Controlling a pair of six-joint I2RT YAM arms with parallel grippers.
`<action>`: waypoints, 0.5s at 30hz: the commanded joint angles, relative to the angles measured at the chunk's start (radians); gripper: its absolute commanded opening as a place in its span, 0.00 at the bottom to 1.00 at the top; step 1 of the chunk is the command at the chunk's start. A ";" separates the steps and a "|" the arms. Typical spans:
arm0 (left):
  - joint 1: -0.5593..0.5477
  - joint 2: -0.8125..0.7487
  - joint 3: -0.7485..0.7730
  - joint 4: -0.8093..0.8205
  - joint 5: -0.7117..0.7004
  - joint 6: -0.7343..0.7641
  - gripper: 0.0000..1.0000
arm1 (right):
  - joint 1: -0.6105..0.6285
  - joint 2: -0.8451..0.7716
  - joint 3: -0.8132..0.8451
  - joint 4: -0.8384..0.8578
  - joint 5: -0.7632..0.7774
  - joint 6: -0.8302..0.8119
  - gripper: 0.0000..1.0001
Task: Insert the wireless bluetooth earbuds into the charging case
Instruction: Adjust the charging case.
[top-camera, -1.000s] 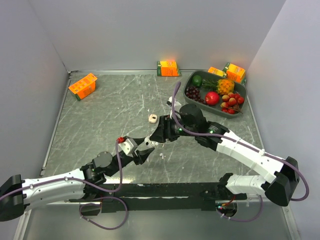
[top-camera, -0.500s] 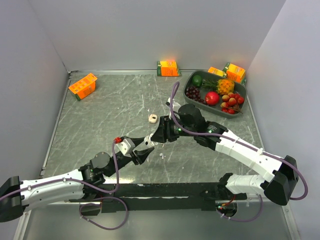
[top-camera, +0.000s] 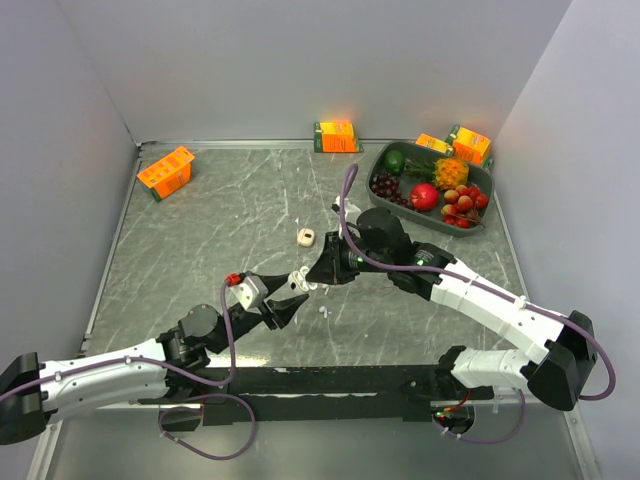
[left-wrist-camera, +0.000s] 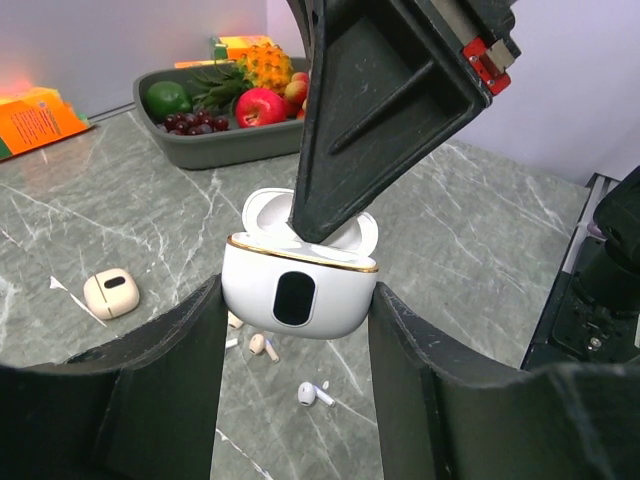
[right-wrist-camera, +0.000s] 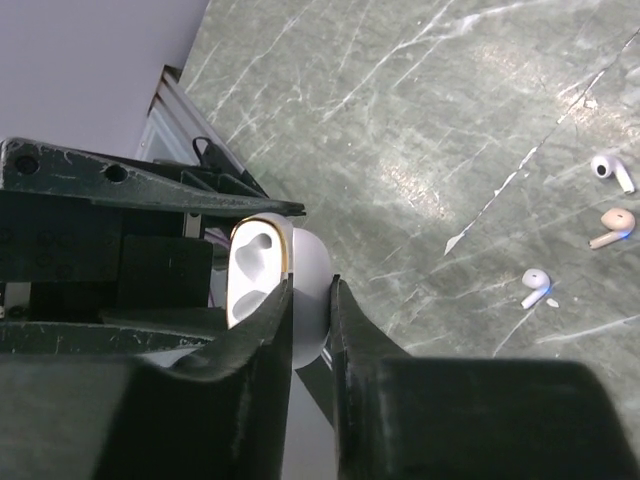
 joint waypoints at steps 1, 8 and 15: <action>-0.006 -0.033 0.015 0.052 0.025 -0.030 0.08 | -0.003 -0.041 0.023 0.000 0.015 -0.053 0.02; -0.006 -0.102 0.021 -0.043 0.000 -0.031 0.63 | -0.002 -0.100 0.089 -0.086 0.014 -0.185 0.00; -0.007 -0.113 0.068 -0.156 0.025 -0.033 0.96 | -0.003 -0.129 0.167 -0.172 -0.018 -0.303 0.00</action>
